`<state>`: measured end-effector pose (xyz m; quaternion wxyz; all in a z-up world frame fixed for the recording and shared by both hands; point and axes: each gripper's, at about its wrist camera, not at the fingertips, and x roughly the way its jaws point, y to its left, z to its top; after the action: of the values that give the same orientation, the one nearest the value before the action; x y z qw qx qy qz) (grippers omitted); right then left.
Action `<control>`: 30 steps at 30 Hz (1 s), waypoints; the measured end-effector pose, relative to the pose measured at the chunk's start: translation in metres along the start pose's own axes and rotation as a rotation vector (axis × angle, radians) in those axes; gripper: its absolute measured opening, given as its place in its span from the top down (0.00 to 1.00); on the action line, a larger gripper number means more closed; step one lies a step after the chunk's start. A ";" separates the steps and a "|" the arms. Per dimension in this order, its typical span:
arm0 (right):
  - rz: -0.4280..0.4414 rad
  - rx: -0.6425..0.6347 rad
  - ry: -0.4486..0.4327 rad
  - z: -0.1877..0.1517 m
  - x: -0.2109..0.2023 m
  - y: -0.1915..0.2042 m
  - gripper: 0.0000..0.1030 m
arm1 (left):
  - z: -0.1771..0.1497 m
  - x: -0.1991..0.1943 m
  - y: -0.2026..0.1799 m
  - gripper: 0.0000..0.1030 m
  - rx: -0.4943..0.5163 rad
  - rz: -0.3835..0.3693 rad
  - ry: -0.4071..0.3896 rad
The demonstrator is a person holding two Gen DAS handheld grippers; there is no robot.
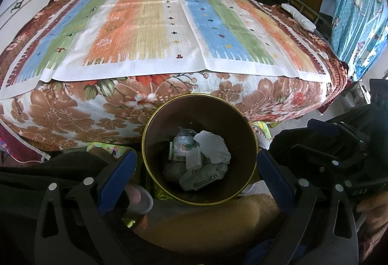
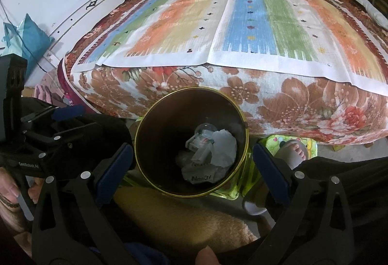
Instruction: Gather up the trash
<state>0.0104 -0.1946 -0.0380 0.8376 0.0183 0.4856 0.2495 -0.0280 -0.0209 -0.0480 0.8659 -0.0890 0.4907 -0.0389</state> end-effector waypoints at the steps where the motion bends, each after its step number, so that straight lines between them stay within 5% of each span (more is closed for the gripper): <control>1: 0.000 0.002 0.000 0.000 0.000 0.000 0.08 | 0.000 0.000 0.000 0.06 0.000 0.001 0.000; 30: 0.001 0.006 -0.002 0.000 0.000 -0.002 0.08 | 0.001 0.000 0.001 0.06 0.002 0.005 0.001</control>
<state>0.0111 -0.1961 -0.0381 0.8379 0.0212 0.4856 0.2484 -0.0272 -0.0201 -0.0481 0.8659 -0.0870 0.4912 -0.0371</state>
